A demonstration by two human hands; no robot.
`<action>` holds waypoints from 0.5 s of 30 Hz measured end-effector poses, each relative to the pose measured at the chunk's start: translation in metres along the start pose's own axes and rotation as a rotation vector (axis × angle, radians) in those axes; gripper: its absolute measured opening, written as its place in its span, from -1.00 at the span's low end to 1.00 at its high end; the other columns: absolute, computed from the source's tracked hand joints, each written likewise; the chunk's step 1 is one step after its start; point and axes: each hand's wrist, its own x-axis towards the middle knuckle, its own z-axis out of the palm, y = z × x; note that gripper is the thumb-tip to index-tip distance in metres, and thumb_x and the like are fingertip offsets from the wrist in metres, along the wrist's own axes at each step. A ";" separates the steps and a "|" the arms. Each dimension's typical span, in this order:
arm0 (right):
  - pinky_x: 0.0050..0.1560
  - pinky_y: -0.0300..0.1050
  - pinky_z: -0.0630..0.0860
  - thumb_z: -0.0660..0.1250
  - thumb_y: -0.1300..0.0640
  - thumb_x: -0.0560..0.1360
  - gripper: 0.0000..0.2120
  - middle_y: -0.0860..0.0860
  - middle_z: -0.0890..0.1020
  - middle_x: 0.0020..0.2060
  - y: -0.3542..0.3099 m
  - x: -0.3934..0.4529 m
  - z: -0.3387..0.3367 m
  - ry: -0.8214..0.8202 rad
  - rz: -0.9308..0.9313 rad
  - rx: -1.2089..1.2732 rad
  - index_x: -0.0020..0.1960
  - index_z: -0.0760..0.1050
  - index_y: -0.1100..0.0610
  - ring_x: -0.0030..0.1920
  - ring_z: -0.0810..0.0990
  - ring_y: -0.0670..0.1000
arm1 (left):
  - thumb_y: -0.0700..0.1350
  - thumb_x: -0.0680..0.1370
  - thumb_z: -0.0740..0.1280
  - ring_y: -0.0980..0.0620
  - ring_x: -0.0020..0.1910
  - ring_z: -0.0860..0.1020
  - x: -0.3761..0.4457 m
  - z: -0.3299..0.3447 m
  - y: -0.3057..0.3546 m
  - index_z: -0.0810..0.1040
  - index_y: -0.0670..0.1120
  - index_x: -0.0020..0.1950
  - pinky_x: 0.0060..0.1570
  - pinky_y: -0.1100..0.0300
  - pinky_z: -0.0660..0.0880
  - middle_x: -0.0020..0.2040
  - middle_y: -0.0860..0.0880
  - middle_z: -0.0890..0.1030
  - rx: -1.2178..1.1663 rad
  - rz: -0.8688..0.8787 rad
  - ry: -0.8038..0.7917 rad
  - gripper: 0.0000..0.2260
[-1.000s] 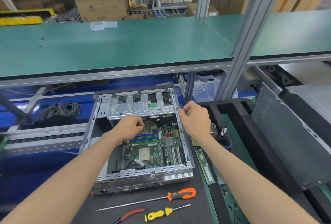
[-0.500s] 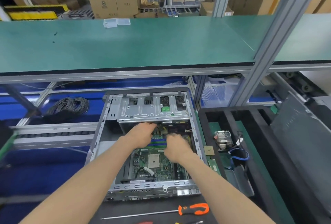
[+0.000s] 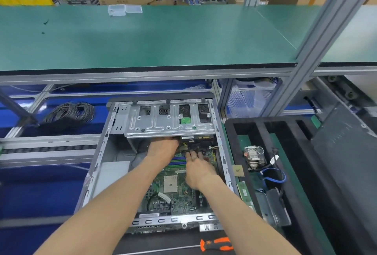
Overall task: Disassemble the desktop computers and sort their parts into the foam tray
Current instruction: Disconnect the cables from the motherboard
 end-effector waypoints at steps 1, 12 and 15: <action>0.49 0.22 0.27 0.18 0.26 0.60 -0.26 0.08 -0.11 0.63 0.000 0.001 0.001 -0.002 -0.001 0.002 0.63 -0.18 0.22 0.62 -0.10 0.19 | -0.23 0.58 0.32 -0.15 0.01 0.65 -0.001 0.002 0.001 0.59 -0.05 0.13 -0.19 0.04 0.52 0.07 -0.07 0.64 0.033 0.007 0.029 -0.83; 0.53 0.21 0.19 0.20 0.21 0.59 -0.21 0.06 -0.18 0.63 -0.001 0.001 0.000 -0.038 0.010 0.041 0.63 -0.22 0.20 0.62 -0.15 0.19 | -0.25 0.54 0.31 -0.10 -0.17 0.69 -0.004 0.010 0.004 0.62 -0.05 -0.02 -0.31 0.10 0.39 -0.14 -0.03 0.69 0.128 0.054 0.111 -0.86; 0.54 0.22 0.18 0.22 0.19 0.58 -0.20 0.06 -0.17 0.63 -0.001 0.000 0.000 -0.044 0.010 0.053 0.63 -0.21 0.20 0.62 -0.15 0.19 | -0.23 0.55 0.31 -0.09 -0.19 0.67 -0.004 0.011 0.005 0.61 -0.04 -0.03 -0.32 0.10 0.36 -0.15 -0.03 0.68 0.120 0.044 0.124 -0.88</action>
